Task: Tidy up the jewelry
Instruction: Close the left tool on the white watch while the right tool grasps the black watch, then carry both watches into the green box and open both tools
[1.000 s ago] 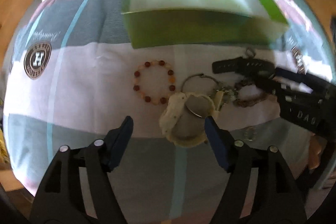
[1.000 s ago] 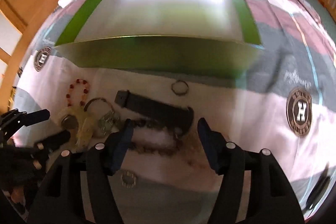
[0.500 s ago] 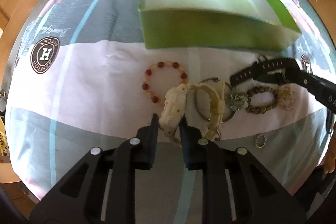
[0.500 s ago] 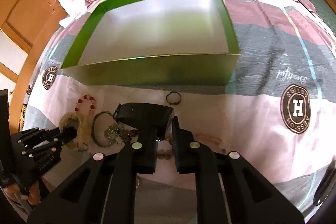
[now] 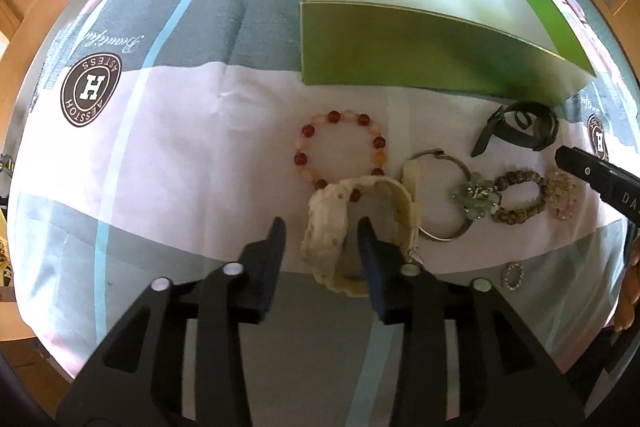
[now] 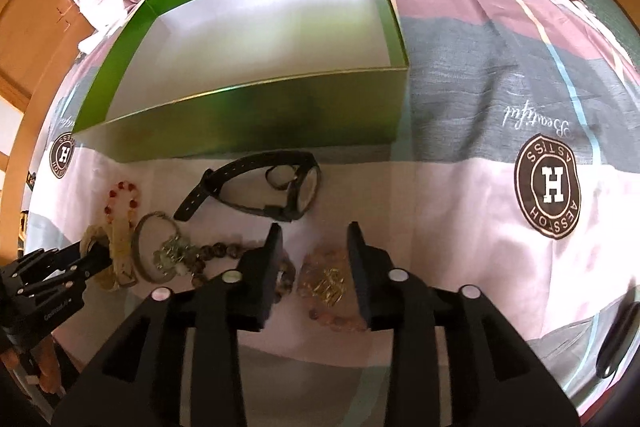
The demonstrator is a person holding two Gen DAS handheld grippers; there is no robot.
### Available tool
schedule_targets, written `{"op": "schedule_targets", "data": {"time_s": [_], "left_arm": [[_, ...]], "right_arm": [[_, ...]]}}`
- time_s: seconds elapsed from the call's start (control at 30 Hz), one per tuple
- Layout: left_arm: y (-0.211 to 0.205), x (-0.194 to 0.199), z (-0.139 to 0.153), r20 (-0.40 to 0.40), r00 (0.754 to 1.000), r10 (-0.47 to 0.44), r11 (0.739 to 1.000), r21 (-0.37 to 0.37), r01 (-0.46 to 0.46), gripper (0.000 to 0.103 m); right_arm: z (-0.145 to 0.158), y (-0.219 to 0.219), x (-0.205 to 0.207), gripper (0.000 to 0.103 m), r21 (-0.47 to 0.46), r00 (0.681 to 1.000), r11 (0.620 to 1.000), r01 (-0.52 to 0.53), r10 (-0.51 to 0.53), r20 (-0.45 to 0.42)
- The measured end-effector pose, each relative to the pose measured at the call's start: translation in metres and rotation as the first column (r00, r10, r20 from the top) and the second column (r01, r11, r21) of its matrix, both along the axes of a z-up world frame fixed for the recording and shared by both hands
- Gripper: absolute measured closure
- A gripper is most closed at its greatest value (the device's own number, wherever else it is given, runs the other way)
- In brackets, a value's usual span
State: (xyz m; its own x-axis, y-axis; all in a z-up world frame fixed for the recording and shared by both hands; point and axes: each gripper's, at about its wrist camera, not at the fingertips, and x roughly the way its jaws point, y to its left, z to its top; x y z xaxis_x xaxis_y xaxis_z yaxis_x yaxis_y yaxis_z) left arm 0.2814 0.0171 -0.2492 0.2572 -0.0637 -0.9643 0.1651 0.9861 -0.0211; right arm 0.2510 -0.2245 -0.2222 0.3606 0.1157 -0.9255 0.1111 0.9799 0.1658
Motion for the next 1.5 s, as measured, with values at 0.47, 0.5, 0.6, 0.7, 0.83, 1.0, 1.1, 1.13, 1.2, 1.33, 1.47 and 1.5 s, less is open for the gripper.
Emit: {"op": "schedule_targets", "data": {"time_s": [0.47, 0.5, 0.6, 0.7, 0.83, 1.0, 1.1, 1.13, 1.2, 1.33, 1.47, 1.5], "left_arm": [[-0.006, 0.000, -0.013, -0.016, 1.000, -0.007, 0.999, 0.035, 0.008, 0.082], [-0.006, -0.001, -0.013, -0.017, 1.000, -0.005, 0.999, 0.032, 0.005, 0.082], [-0.005, 0.000, -0.013, -0.017, 1.000, 0.001, 0.999, 0.034, 0.000, 0.078], [-0.005, 0.000, -0.013, -0.015, 1.000, -0.001, 0.999, 0.034, 0.001, 0.075], [-0.004, 0.000, -0.013, -0.011, 1.000, -0.003, 0.999, 0.035, 0.003, 0.074], [-0.005, -0.002, -0.013, 0.003, 1.000, 0.004, 0.999, 0.049, -0.004, 0.085], [-0.002, -0.005, -0.004, 0.021, 1.000, 0.020, 0.999, 0.037, -0.020, 0.086], [-0.002, -0.007, 0.000, 0.027, 0.999, 0.019, 0.999, 0.029, -0.020, 0.086], [0.000, -0.010, 0.012, 0.050, 0.999, 0.015, 1.000, -0.002, -0.015, 0.086], [0.002, -0.016, 0.034, 0.098, 0.995, 0.007, 0.999, -0.046, -0.002, 0.086], [-0.002, -0.008, 0.059, 0.143, 0.990, -0.007, 0.998, -0.062, 0.016, 0.086], [-0.005, -0.003, 0.065, 0.158, 0.988, -0.004, 0.998, -0.057, 0.013, 0.086]], "right_arm": [[-0.008, -0.008, 0.014, 0.060, 0.161, 0.999, 0.986, 0.042, -0.045, 0.014], [-0.006, -0.012, 0.012, 0.059, 0.204, 0.998, 0.978, 0.046, -0.051, 0.021], [0.001, -0.016, 0.013, 0.058, 0.228, 0.996, 0.972, 0.050, -0.067, 0.066], [-0.005, -0.012, 0.021, 0.058, 0.147, 0.996, 0.988, 0.054, -0.064, 0.063], [-0.017, -0.004, 0.030, 0.070, 0.114, 0.998, 0.993, 0.042, -0.046, 0.035], [-0.014, 0.014, 0.030, 0.093, 0.047, 0.999, 0.999, -0.010, 0.008, 0.041], [-0.005, 0.017, 0.023, 0.095, 0.033, 0.998, 0.999, -0.031, 0.029, 0.054], [0.002, 0.019, 0.021, 0.095, 0.031, 0.997, 0.999, -0.039, 0.036, 0.068], [0.013, 0.023, 0.018, 0.095, 0.026, 0.994, 0.998, -0.054, 0.051, 0.099], [0.039, 0.020, 0.006, 0.095, 0.068, 0.981, 0.994, -0.081, 0.068, 0.182], [0.063, 0.006, 0.012, 0.095, 0.135, 0.966, 0.989, -0.061, 0.025, 0.257], [0.069, 0.001, 0.013, 0.095, 0.141, 0.963, 0.989, -0.053, 0.013, 0.269]]}}
